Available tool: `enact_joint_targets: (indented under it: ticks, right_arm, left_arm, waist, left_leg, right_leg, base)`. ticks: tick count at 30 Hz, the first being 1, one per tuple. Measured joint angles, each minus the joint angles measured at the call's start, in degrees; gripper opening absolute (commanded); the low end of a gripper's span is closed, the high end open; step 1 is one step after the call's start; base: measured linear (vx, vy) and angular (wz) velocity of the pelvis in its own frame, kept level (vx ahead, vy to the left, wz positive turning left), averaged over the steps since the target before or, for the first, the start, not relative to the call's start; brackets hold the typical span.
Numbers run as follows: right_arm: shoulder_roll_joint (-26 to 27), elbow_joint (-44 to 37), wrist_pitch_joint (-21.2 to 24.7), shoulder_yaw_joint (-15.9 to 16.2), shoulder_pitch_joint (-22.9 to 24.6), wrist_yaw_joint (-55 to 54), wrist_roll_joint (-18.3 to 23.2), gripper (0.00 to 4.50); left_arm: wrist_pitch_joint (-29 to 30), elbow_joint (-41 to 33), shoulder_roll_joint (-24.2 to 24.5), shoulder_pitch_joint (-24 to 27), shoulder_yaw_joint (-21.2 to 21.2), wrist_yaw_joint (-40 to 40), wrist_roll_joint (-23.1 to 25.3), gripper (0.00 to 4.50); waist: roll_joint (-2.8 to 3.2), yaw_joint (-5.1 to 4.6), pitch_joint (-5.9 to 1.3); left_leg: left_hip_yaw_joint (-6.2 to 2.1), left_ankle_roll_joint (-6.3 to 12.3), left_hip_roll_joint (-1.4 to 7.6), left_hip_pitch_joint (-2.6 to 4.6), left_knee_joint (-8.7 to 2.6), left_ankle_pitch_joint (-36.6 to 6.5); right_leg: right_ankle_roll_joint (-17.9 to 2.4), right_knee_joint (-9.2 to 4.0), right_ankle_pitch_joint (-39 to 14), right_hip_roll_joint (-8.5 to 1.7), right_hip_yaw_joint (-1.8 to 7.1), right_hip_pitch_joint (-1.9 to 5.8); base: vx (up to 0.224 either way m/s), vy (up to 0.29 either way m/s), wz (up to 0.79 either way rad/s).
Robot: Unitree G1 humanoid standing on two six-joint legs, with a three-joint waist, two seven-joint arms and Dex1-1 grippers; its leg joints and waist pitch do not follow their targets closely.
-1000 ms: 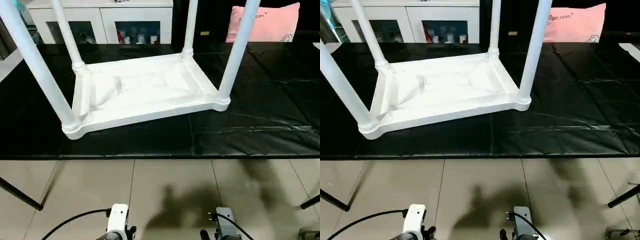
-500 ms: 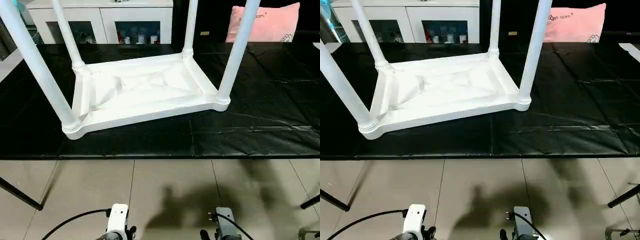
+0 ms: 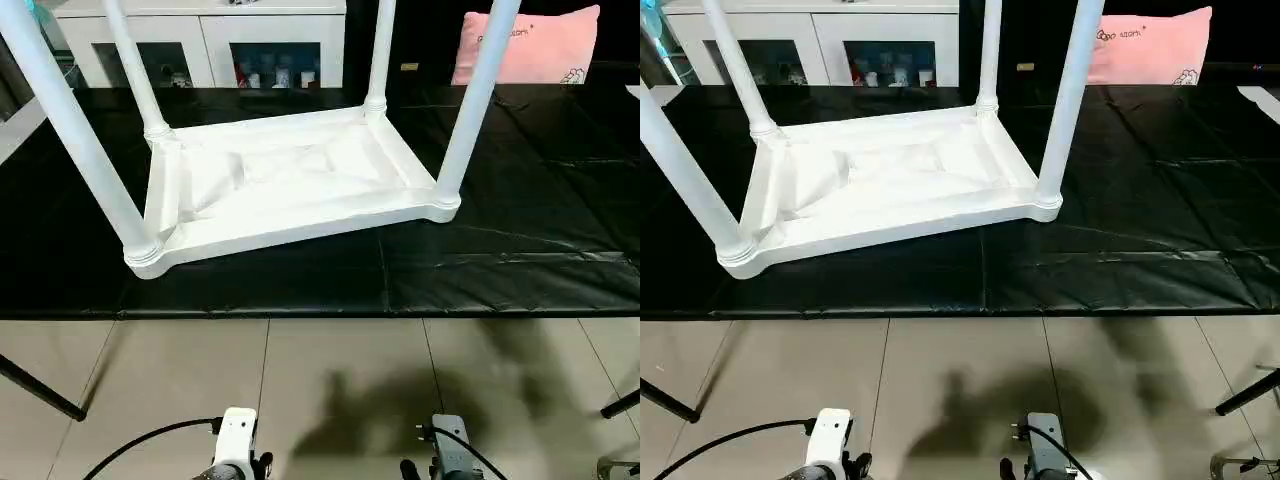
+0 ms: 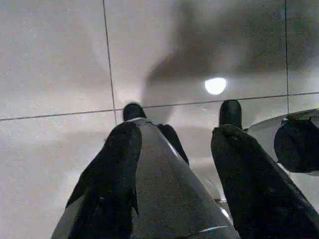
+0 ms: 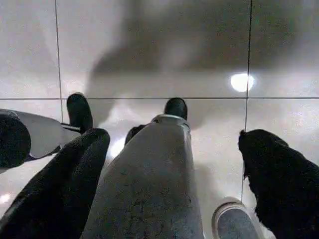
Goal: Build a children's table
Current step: Rotate leg to tighten
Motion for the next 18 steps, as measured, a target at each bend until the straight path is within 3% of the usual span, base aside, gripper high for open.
enact_joint_targets:
  ticks: [18]
  right_arm:
    - [0.0,0.0,0.0,0.0,0.0,0.0,0.0,4.5]
  left_arm:
    - [0.0,0.0,0.0,0.0,0.0,0.0,0.0,2.6]
  waist:
    - [0.0,0.0,0.0]
  left_leg:
    - [0.0,0.0,0.0,0.0,0.0,0.0]
  right_leg:
    - [0.0,0.0,0.0,0.0,0.0,0.0]
  base:
    - [0.0,0.0,0.0]
